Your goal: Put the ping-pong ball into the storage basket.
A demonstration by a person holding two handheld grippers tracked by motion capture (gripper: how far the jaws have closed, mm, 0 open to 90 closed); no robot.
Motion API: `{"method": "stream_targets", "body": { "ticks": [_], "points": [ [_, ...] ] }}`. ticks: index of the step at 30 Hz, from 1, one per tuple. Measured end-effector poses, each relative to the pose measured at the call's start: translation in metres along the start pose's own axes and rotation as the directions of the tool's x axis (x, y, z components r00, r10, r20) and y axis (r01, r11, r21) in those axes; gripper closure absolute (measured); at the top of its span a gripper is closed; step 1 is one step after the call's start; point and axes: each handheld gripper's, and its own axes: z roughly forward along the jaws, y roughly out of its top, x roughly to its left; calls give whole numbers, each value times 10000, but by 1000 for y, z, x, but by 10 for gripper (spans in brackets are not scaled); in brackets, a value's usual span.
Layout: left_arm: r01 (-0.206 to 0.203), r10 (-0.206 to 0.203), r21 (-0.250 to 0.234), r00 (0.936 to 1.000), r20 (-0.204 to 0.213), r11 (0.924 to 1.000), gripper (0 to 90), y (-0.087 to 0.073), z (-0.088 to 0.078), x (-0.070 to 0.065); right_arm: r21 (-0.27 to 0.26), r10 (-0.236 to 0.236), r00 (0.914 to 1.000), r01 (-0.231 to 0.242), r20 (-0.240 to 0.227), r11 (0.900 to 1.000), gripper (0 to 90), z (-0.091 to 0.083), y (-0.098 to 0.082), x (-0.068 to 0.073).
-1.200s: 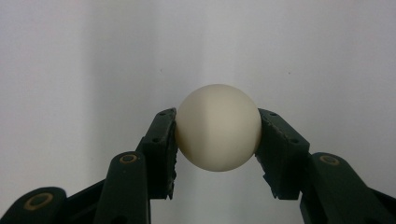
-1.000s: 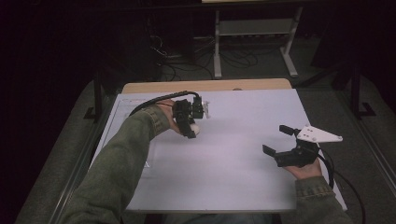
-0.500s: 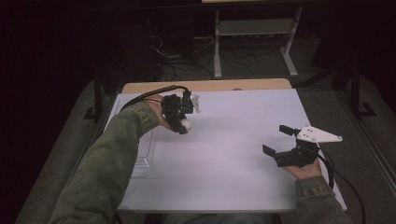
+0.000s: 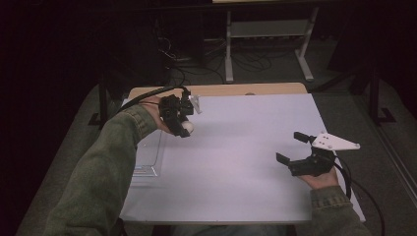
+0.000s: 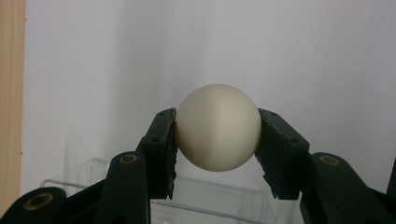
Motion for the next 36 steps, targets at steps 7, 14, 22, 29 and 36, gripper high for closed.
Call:
{"method": "stream_targets", "body": {
  "ticks": [7,14,22,29,36],
  "points": [
    [104,-104,-17,9999,-71,9999,515,-8,-7,1,15,1,10000,-1,0,10000,0,0,0,0],
    [342,-344,-124,9993,-165,9993,515,-19,-15,1,10,0,10000,0,6,10000,0,0,0,0],
    [660,-672,-346,9971,-345,9972,515,-34,-24,3,28,1,10000,-1,5,10000,0,0,0,0],
    [924,-938,-320,9945,-463,9952,515,-48,-30,3,43,21,10000,-21,15,10000,0,0,0,0],
    [1305,-1320,-271,9892,-645,9911,515,-65,-32,4,47,15,10000,-15,7,10000,0,1,0,0]
  ]
}}
